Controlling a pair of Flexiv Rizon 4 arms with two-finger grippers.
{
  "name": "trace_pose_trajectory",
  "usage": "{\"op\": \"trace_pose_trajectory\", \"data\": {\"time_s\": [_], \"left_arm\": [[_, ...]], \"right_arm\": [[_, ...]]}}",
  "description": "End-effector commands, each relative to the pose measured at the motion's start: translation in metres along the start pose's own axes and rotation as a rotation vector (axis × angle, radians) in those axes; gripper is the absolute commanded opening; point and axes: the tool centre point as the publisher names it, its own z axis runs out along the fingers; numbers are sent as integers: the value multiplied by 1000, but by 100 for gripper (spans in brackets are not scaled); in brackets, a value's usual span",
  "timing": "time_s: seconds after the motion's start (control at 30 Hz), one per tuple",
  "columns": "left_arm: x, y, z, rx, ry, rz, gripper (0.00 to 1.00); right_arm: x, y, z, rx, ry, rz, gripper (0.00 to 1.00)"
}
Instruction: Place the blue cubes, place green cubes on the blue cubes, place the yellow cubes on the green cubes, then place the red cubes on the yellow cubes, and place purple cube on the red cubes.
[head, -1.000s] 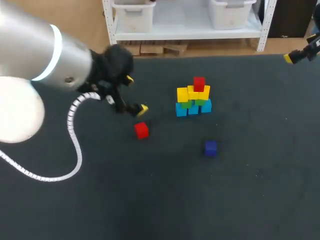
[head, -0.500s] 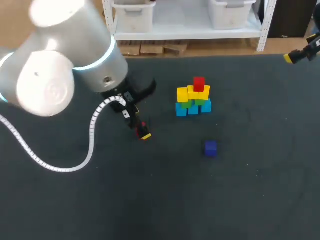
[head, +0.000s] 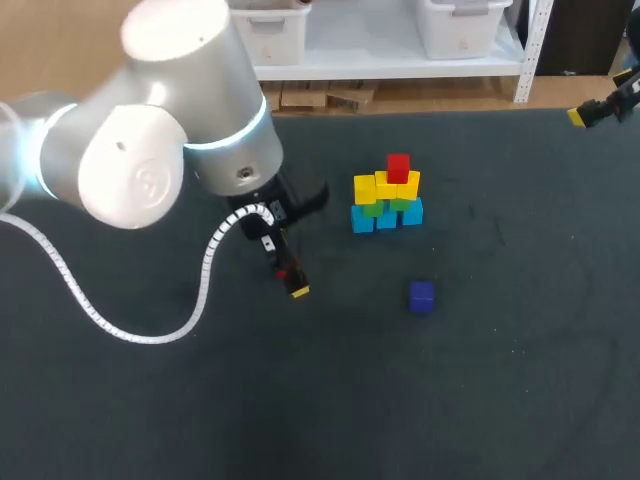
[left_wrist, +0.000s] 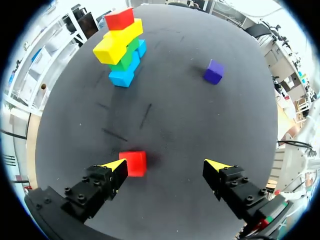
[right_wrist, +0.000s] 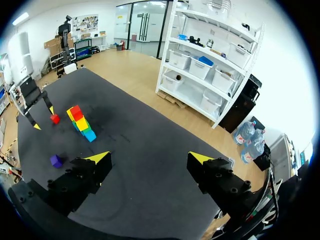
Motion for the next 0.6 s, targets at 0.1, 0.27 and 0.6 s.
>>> {"op": "trace_pose_trajectory", "data": {"time_s": [0.1, 0.27, 0.6], "left_arm": [[-4, 10, 15, 11, 3, -6, 100], [-3, 14, 18, 2, 16, -4, 100], [3, 20, 16, -18, 37, -14, 100]], "right_arm": [[0, 2, -1, 6, 0, 1, 100], [0, 2, -1, 6, 0, 1, 100], [0, 2, -1, 6, 0, 1, 100]]}}
